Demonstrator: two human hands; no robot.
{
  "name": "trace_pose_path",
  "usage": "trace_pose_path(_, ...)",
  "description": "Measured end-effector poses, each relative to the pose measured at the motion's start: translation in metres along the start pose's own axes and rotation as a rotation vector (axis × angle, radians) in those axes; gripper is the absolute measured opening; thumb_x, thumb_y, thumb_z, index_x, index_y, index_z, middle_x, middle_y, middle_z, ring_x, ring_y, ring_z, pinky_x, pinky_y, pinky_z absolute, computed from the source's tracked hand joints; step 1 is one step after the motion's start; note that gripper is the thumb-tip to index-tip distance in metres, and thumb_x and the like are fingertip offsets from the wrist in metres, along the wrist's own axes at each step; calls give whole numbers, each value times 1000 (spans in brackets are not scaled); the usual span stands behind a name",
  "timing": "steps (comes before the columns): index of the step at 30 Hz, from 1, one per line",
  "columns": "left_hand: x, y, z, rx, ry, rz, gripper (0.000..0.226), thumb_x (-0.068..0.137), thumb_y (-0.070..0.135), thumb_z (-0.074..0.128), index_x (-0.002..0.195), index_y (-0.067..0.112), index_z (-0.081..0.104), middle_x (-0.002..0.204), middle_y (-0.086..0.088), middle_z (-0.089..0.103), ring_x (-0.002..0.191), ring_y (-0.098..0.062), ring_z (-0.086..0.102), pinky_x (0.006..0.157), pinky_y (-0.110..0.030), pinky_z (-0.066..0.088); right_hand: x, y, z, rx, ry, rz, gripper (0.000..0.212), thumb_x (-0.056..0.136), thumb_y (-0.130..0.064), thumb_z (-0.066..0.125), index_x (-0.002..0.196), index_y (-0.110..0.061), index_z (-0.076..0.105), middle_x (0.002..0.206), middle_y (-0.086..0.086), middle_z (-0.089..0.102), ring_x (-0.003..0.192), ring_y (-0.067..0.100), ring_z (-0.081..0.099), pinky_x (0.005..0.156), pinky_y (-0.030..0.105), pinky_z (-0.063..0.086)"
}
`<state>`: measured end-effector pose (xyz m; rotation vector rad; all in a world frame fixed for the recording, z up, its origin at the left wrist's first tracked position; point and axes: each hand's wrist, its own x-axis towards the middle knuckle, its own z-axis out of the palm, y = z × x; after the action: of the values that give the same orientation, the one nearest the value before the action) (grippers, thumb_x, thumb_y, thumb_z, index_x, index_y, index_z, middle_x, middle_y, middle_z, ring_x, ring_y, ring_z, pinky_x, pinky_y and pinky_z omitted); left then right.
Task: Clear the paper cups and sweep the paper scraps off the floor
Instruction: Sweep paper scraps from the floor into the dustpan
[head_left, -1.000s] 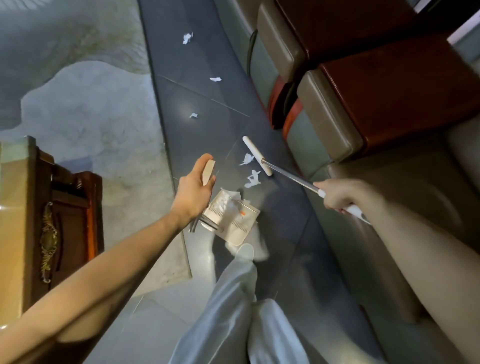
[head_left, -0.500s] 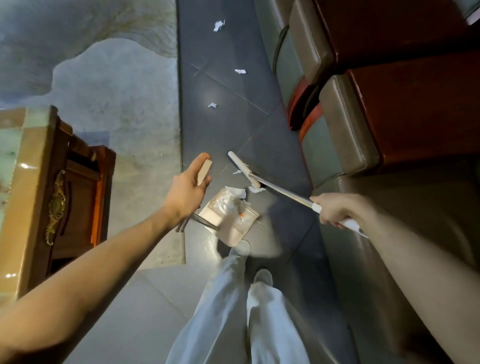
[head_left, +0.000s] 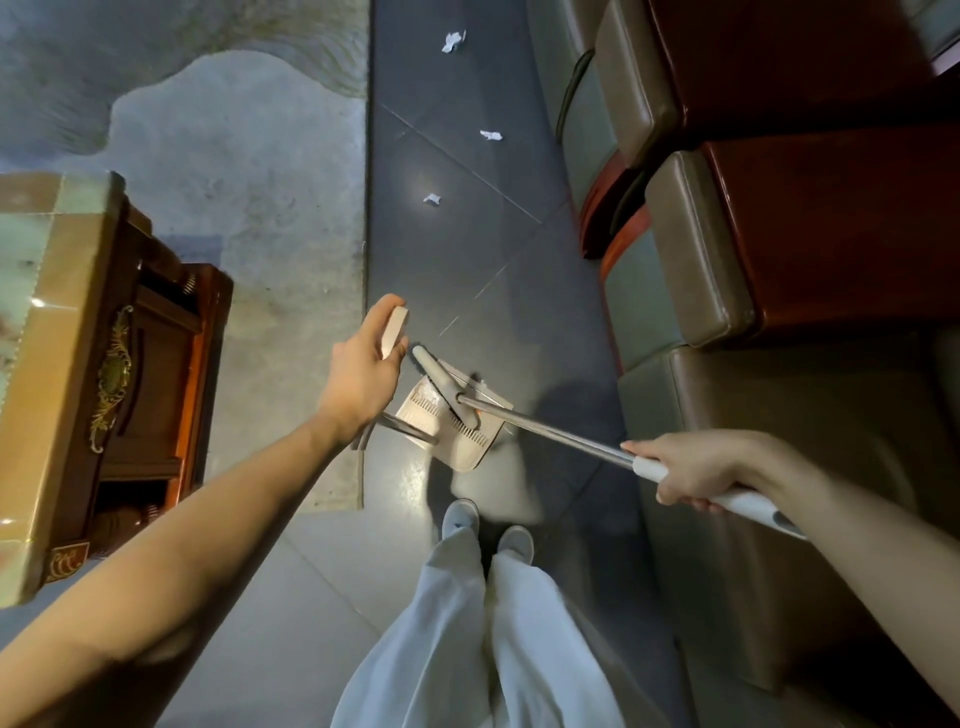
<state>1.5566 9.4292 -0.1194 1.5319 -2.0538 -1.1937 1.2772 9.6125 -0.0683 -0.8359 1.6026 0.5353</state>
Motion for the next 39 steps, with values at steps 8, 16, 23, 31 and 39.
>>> trace_pose_path(8, 36, 6, -17, -39, 133, 15, 33, 99, 17, 51, 125, 35, 44, 90, -4, 60, 66, -30, 62, 59, -43, 57, -6, -23, -49, -56, 113, -20, 77, 93, -9, 51, 154, -31, 10, 86, 10, 63, 53, 11, 52, 44, 20, 44)
trace_pose_path(16, 106, 31, -13, -14, 148, -1, 38, 100, 21, 48, 131, 41, 37, 98, -3, 61, 68, -25, 63, 69, -45, 59, 9, -23, -143, 27, 204, -27, 79, 92, -8, 51, 153, -34, 10, 77, 11, 61, 53, 12, 51, 46, 23, 47)
trace_pose_path(23, 122, 25, -15, -38, 229, 0, 33, 100, 20, 48, 125, 40, 41, 89, -3, 61, 63, -23, 60, 63, -41, 57, 14, -33, -205, 35, 235, -59, 78, 93, -4, 50, 154, -33, 11, 70, 9, 57, 53, 12, 48, 47, 23, 46)
trace_pose_path(31, 82, 4, -38, -42, 236, 25, 32, 99, 17, 51, 124, 36, 44, 90, 1, 57, 77, -28, 61, 72, -42, 54, 13, -45, -170, 44, 264, -52, 75, 94, -8, 53, 154, -30, 14, 75, 11, 59, 55, 12, 50, 48, 23, 46)
trace_pose_path(39, 18, -39, -58, -23, 127, -18, 38, 99, 18, 51, 129, 39, 43, 86, 5, 58, 75, -23, 61, 75, -42, 55, 36, -78, -109, -21, 313, -5, 69, 91, -3, 47, 152, -19, 20, 69, 12, 57, 51, 18, 49, 47, 26, 44)
